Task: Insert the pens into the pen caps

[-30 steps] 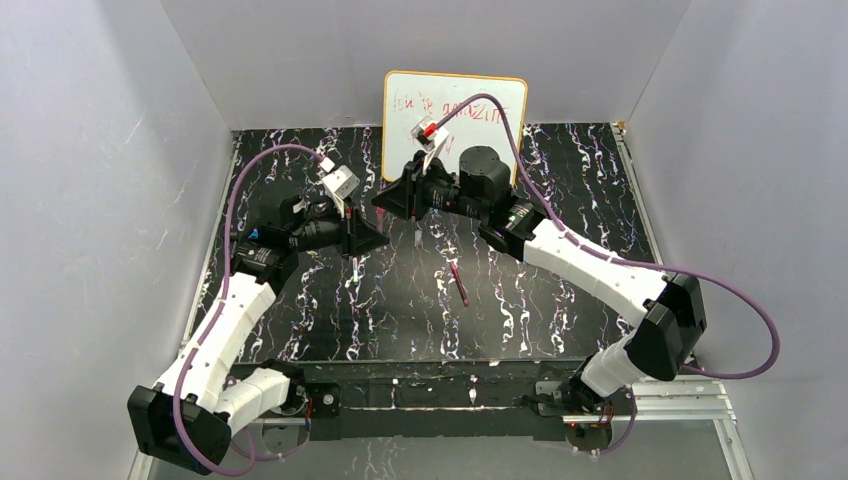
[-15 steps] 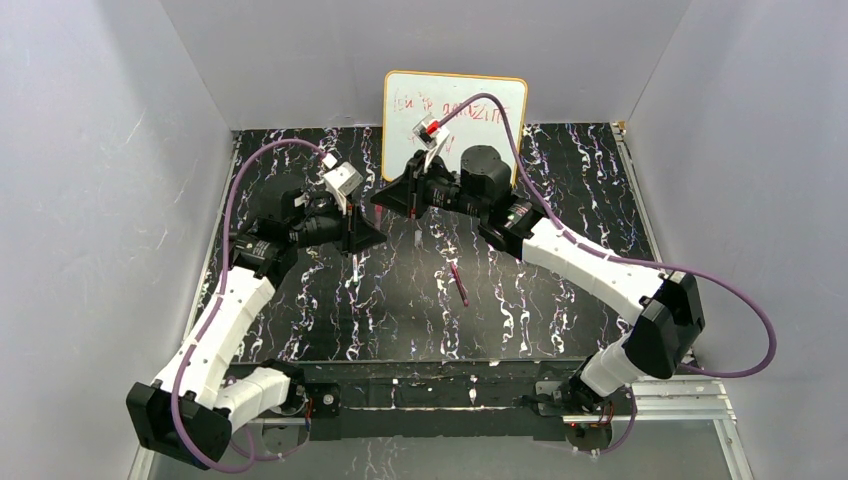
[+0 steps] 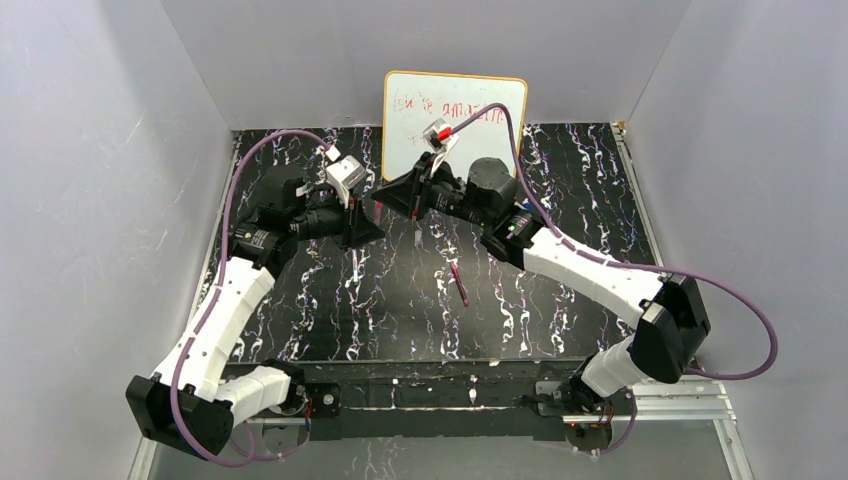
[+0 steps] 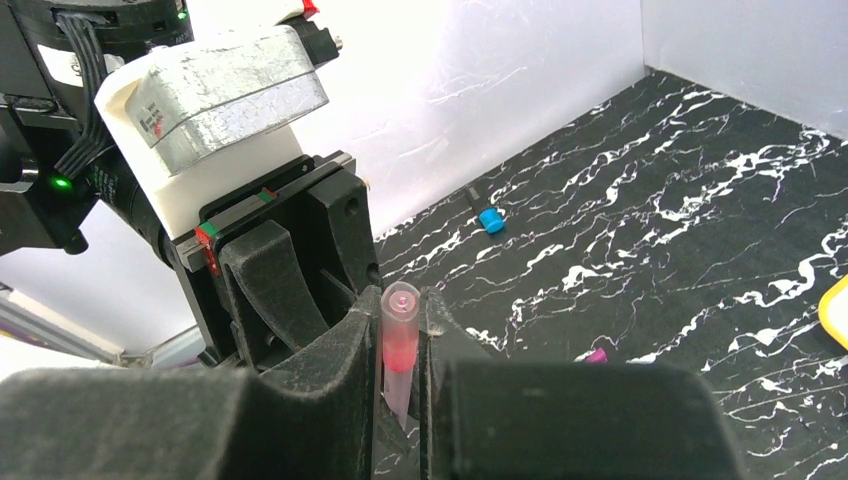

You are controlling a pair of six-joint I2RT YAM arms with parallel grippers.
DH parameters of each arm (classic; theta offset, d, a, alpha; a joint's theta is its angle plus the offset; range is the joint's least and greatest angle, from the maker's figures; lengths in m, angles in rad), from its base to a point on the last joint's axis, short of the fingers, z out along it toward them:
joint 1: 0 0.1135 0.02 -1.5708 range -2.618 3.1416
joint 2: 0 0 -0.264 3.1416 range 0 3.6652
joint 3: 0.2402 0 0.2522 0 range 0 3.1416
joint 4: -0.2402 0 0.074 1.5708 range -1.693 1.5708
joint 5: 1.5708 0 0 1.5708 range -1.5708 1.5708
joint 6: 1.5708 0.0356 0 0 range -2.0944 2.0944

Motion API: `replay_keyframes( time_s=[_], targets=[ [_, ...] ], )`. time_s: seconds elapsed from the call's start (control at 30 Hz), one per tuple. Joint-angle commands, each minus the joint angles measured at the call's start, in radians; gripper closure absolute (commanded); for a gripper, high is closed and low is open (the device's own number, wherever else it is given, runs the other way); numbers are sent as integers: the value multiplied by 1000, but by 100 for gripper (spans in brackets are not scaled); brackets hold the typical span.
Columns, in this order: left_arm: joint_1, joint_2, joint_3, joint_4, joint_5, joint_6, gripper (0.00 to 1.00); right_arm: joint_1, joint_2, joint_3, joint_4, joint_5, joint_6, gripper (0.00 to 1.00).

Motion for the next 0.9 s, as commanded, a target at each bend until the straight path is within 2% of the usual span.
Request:
replay_keyframes(
  time_s=[0.0, 0.5, 0.67, 0.83, 0.87],
  targets=[
    [18, -10, 137, 215, -46, -12, 100, 82, 36, -97, -202, -130, 7, 99],
    [24, -16, 149, 228, -39, -28, 100, 112, 60, -149, -179, -117, 10, 99],
    [23, -48, 38, 176, -34, -59, 100, 108, 44, -100, -212, -31, -12, 99],
    [24, -168, -128, 215, -70, -118, 100, 77, 48, -23, -223, -8, -7, 99],
    [24, -178, -137, 214, -74, -120, 100, 75, 56, -4, -235, -16, -7, 94]
  ],
)
